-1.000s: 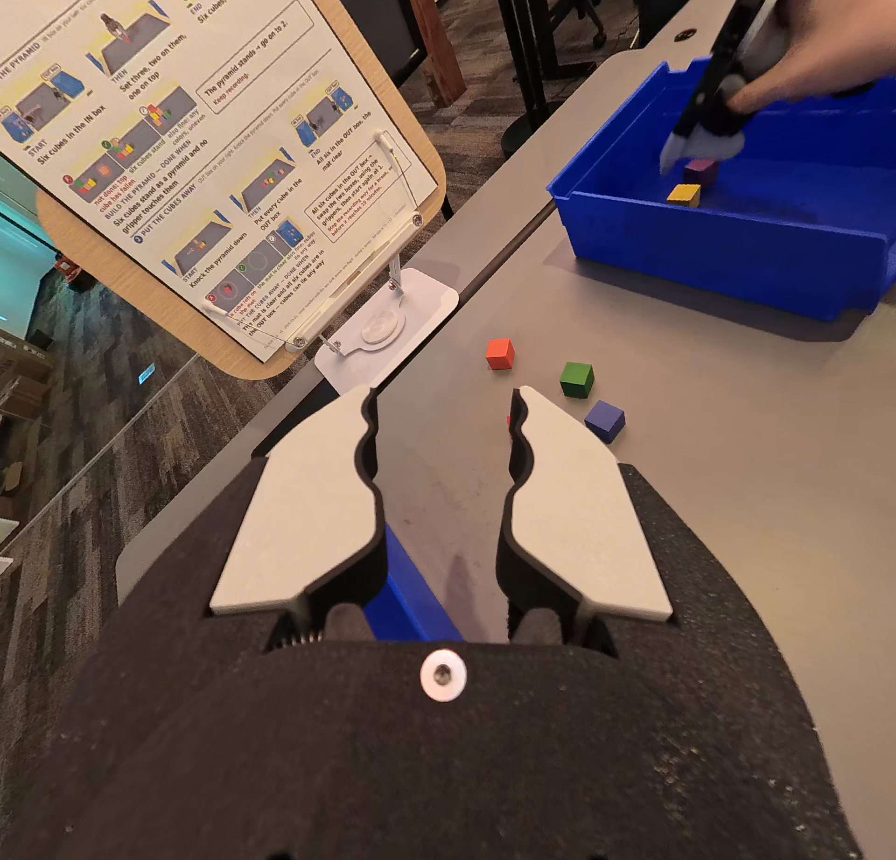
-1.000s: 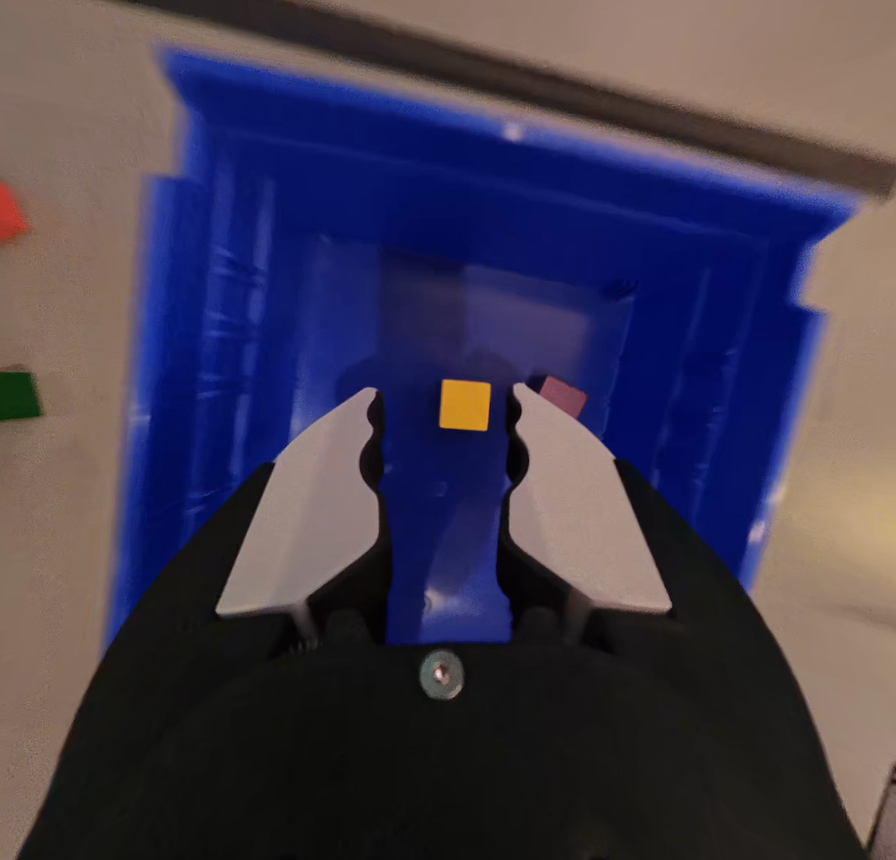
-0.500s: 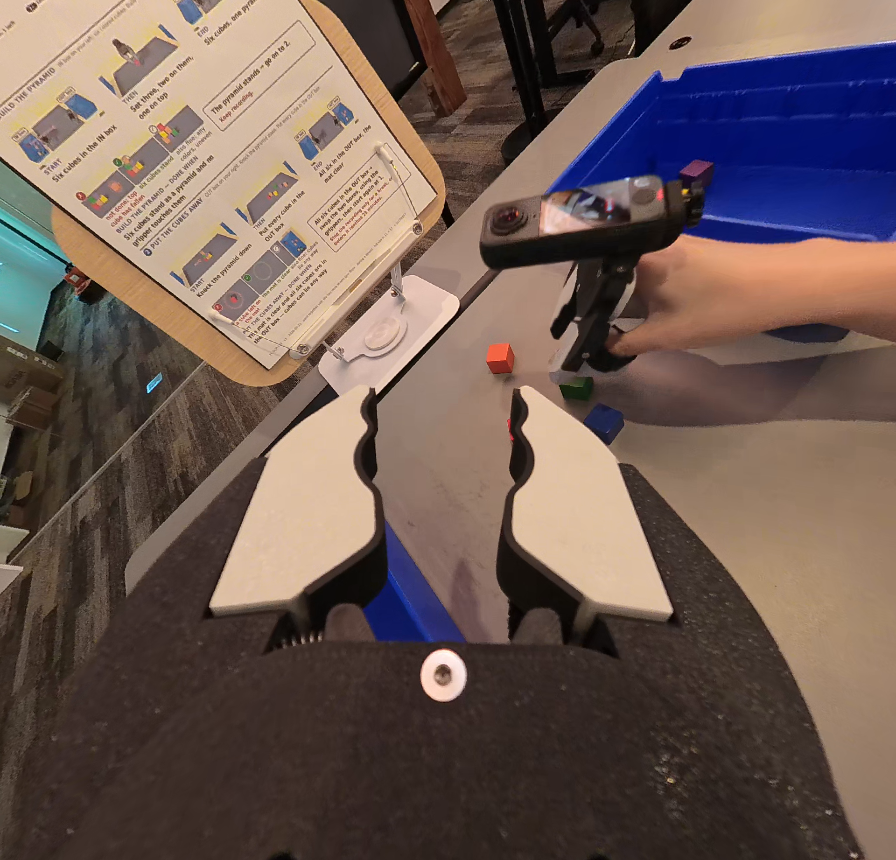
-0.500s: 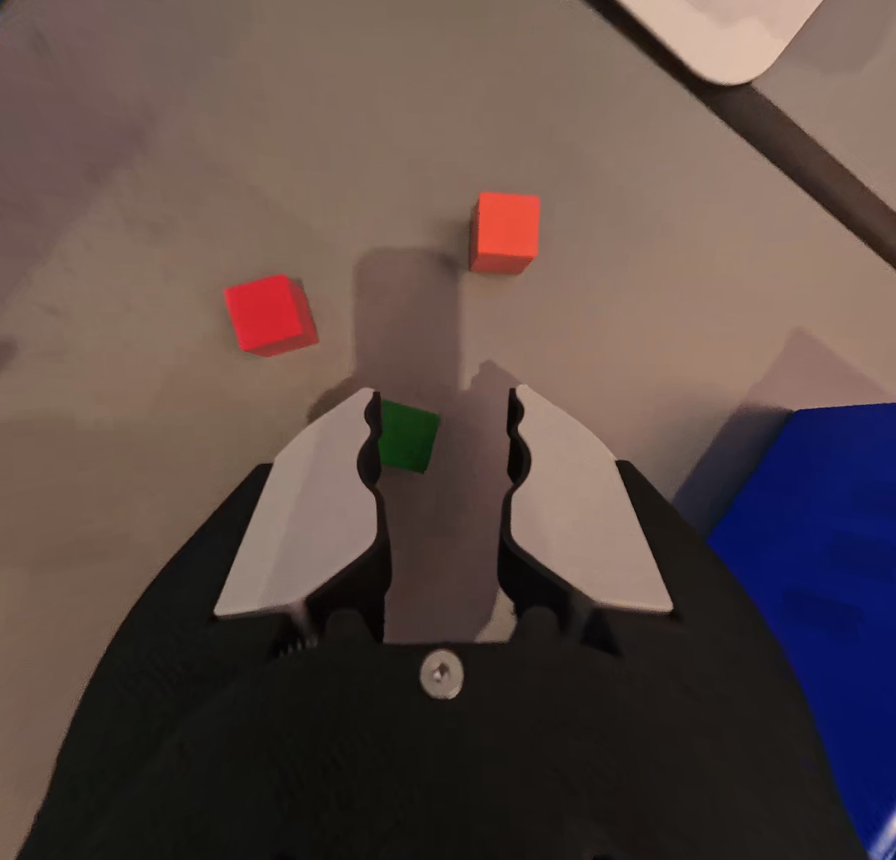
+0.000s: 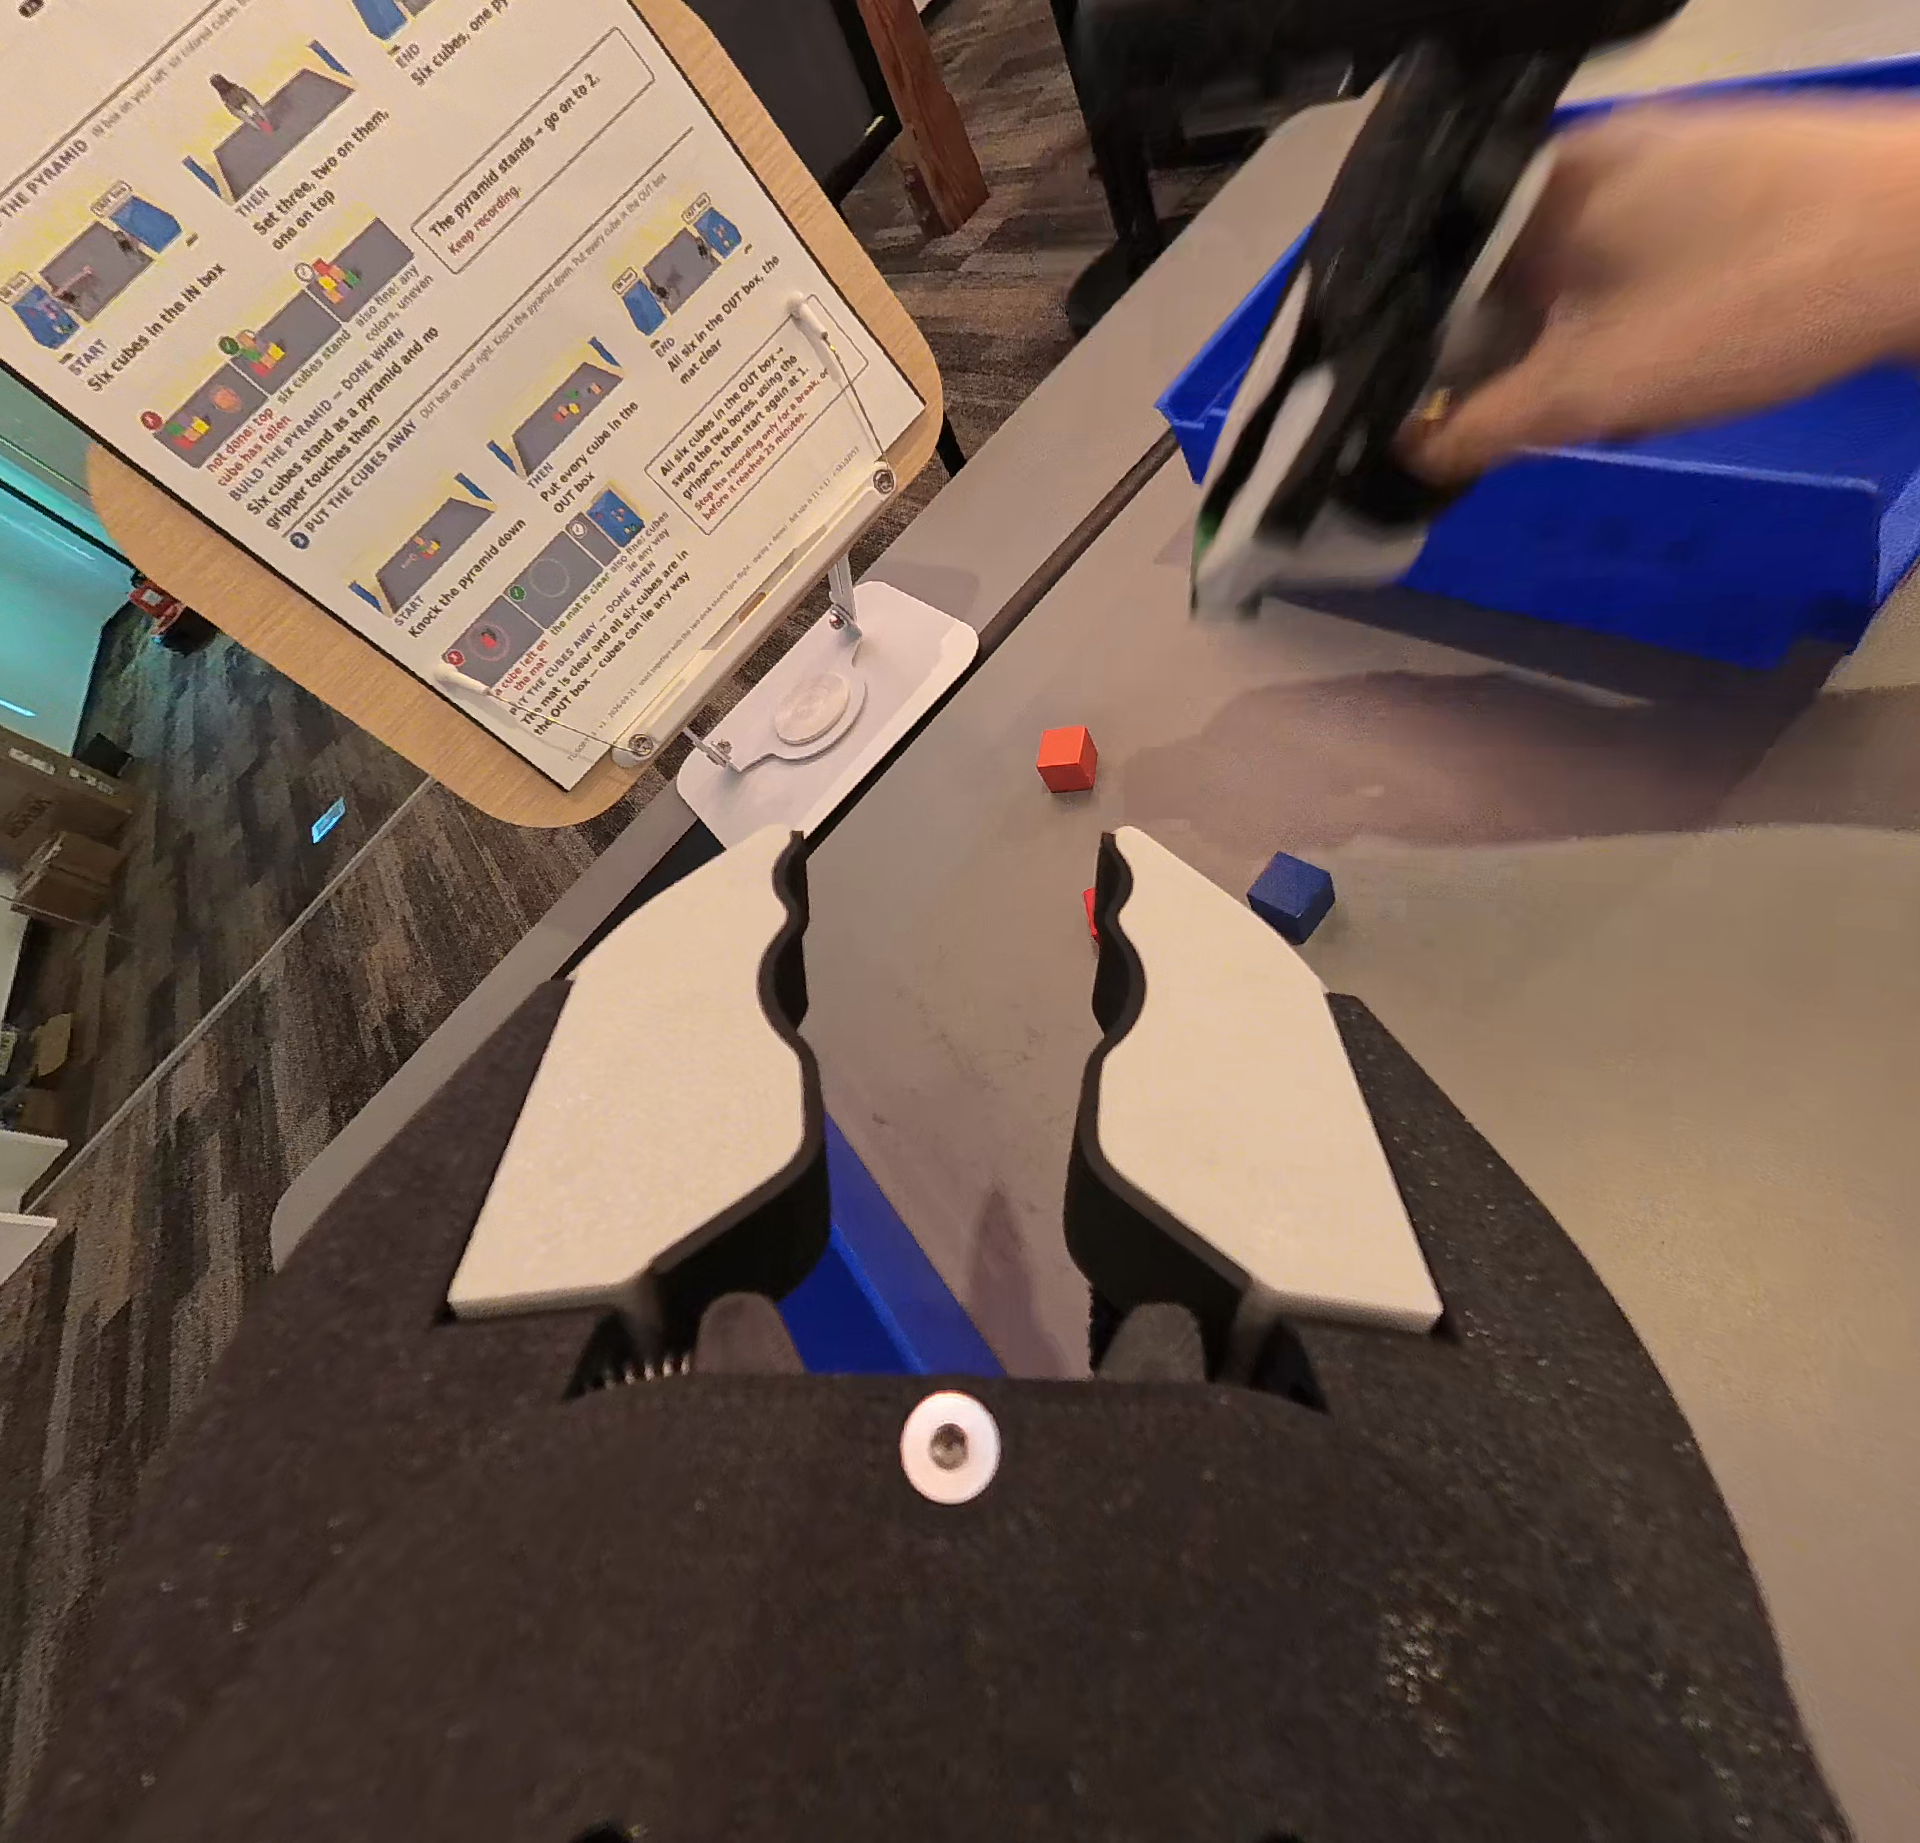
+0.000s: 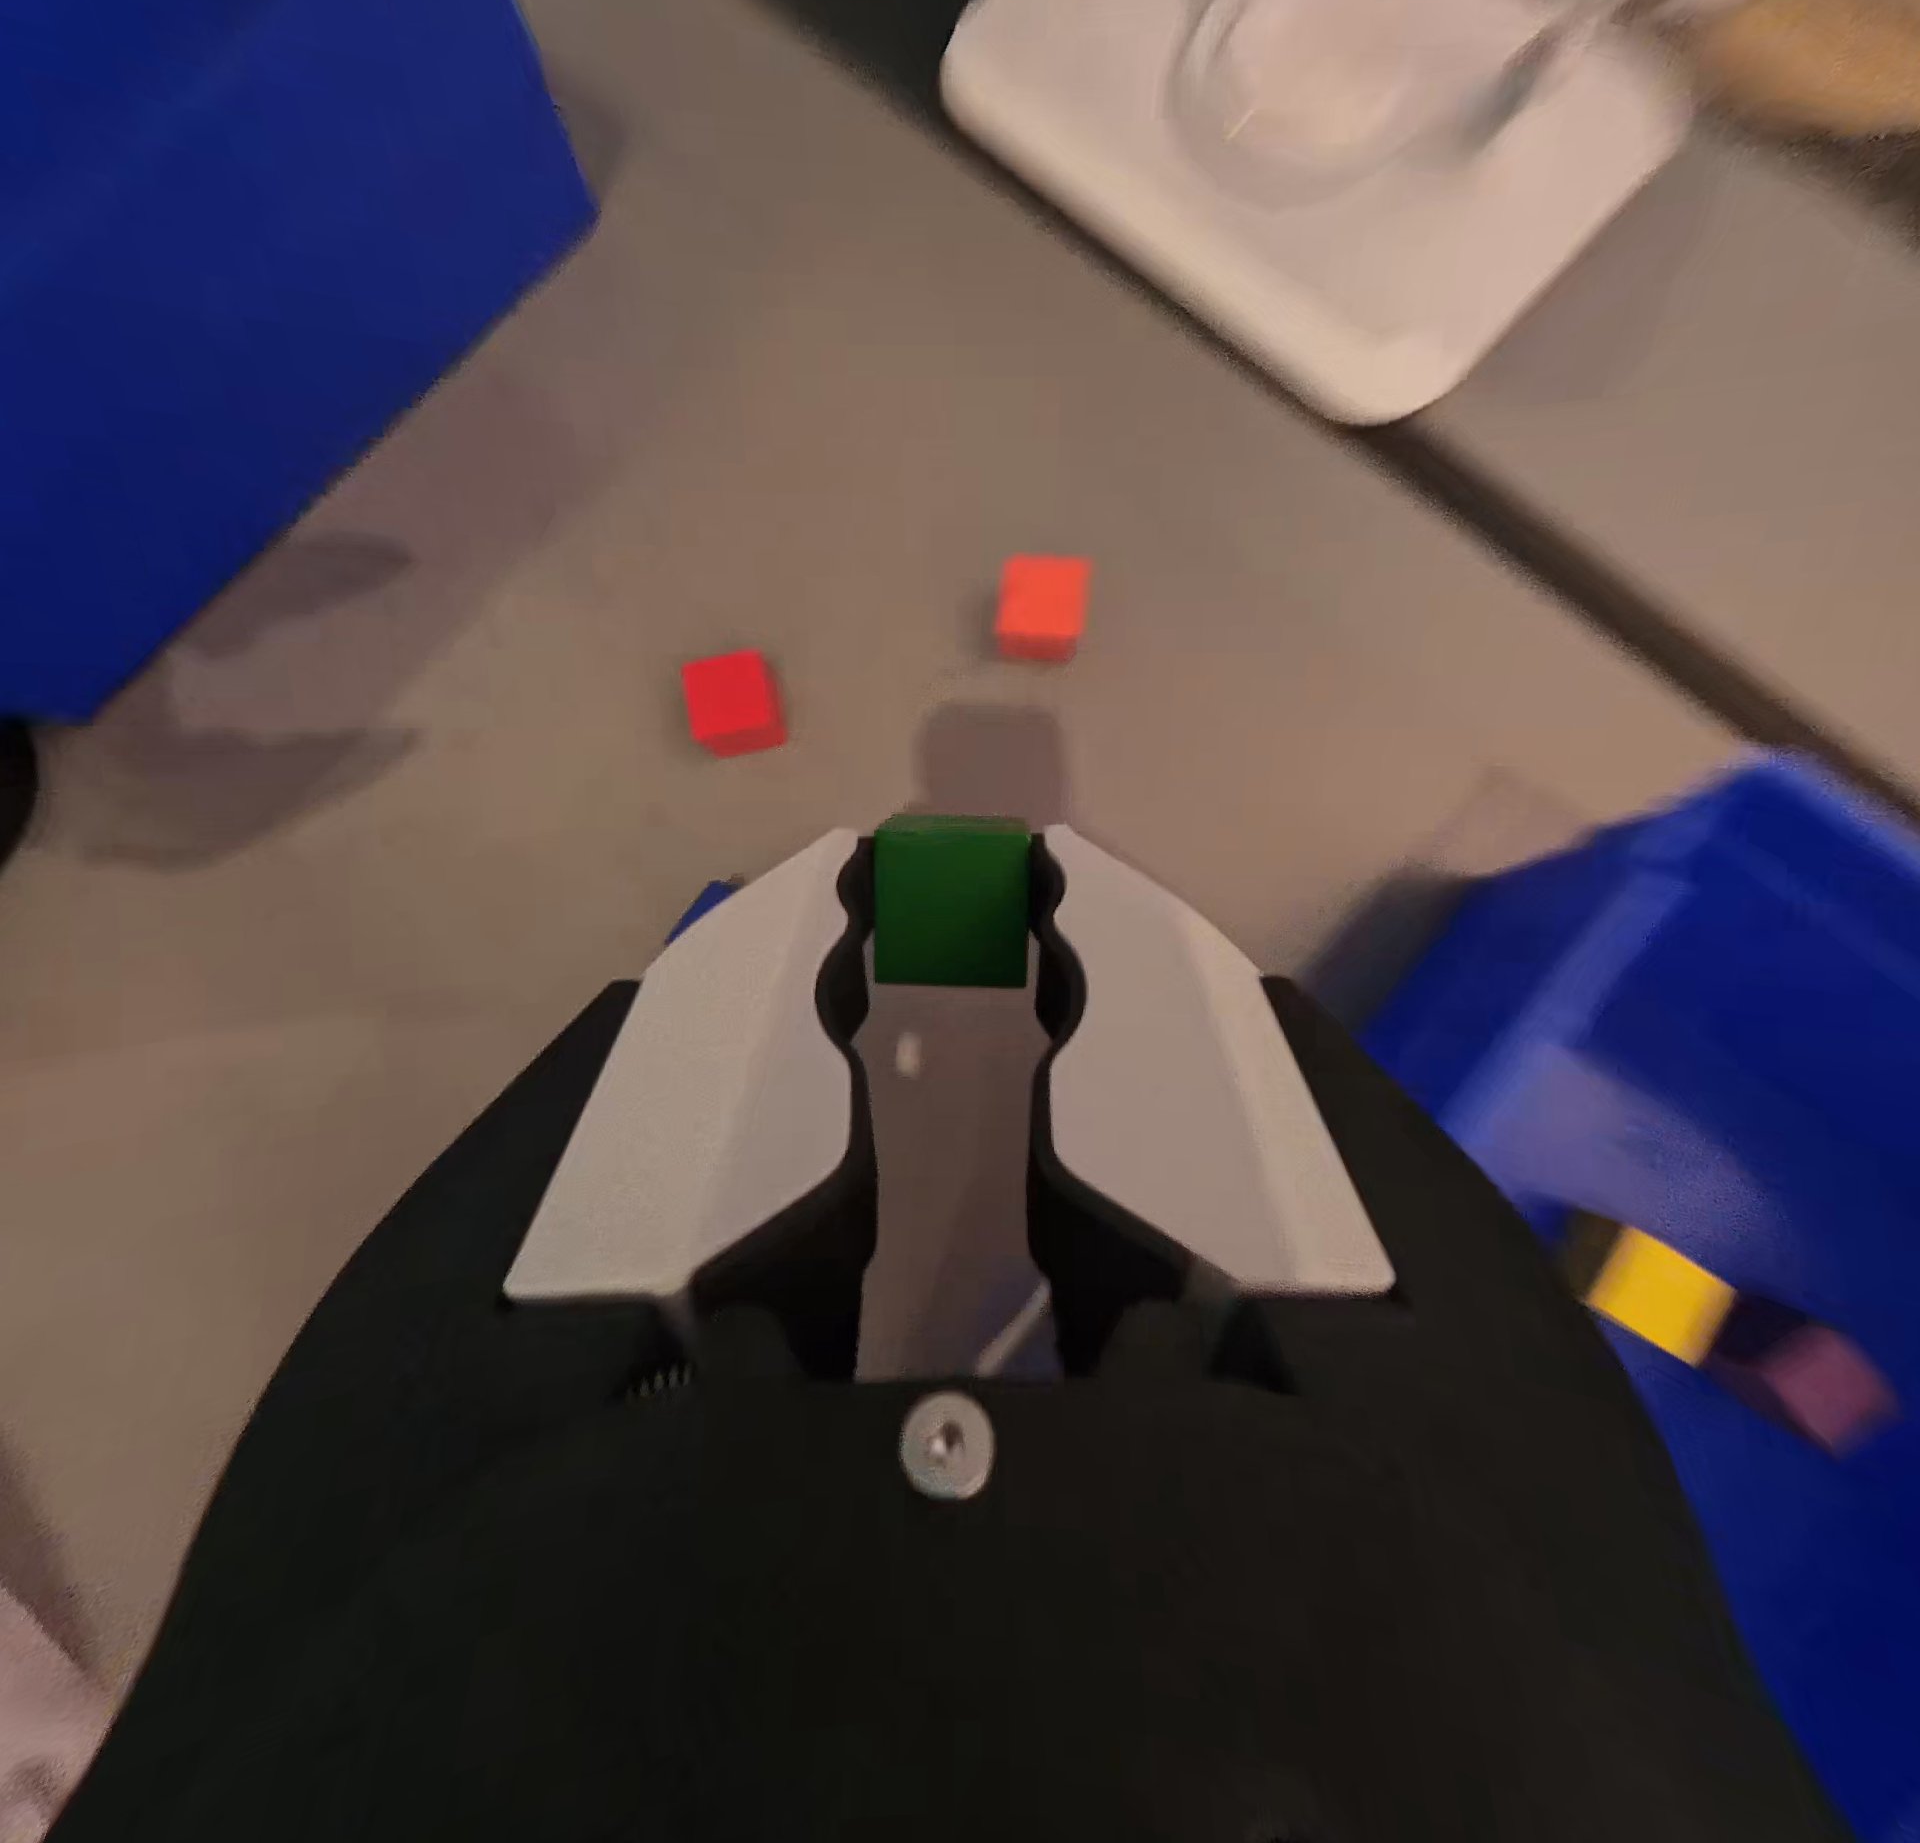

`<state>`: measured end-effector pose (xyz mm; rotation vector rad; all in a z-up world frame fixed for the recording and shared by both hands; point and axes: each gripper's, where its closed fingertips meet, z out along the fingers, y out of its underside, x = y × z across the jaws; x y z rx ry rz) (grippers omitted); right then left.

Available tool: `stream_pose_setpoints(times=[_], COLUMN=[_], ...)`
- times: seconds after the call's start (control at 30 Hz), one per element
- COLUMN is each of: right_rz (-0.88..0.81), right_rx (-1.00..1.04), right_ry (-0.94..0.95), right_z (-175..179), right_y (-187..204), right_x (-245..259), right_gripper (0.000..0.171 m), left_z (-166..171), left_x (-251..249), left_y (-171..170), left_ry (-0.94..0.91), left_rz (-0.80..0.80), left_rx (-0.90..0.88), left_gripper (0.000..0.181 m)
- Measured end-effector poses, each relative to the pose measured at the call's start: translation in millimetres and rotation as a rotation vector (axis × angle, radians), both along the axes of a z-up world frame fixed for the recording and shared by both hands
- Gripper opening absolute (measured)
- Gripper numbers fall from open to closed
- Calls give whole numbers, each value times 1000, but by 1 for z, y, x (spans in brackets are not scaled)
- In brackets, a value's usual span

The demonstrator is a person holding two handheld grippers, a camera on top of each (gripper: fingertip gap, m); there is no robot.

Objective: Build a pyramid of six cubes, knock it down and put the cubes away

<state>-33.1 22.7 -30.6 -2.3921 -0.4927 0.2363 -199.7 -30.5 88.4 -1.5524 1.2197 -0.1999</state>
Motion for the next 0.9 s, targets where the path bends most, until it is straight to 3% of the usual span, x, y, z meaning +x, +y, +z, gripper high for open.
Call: stream_pose_setpoints(times=[0.1, 0.23, 0.4, 0.57, 0.67, 0.77, 0.83, 0.9], right_rz=[-143, -295, -85, 17, -35, -44, -28, 117], right_rx=[88, -230, -485, -453, -355, -104, 51, 194], right_ry=[0, -62, -12, -71, -66, -80, -106, -74], right_z=[40, -23, -97, -113, -87, -23, 20, 50], right_y=[-17, -45, -61, -55, -47, -34, -29, -30], right_x=[70, 160, 172, 172, 177, 162, 136, 79], right_gripper=[29, 30, 30, 31, 33, 40, 46, 48], left_z=[1, -1, -2, -3, -2, 0, 1, 1], left_x=[0, 1, 1, 0, -1, -2, -3, -3], left_y=[0, -1, -3, 0, 1, 0, 0, 1], left_ry=[-7, 1, 7, 6, 4, -3, -4, -5], left_rz=[-1, -3, -9, 1, 5, 4, 6, 7], left_rx=[-2, -5, -3, -9, -10, -3, -1, -2], left_gripper=[52, 53, 52, 53, 54, 54, 54, 54])
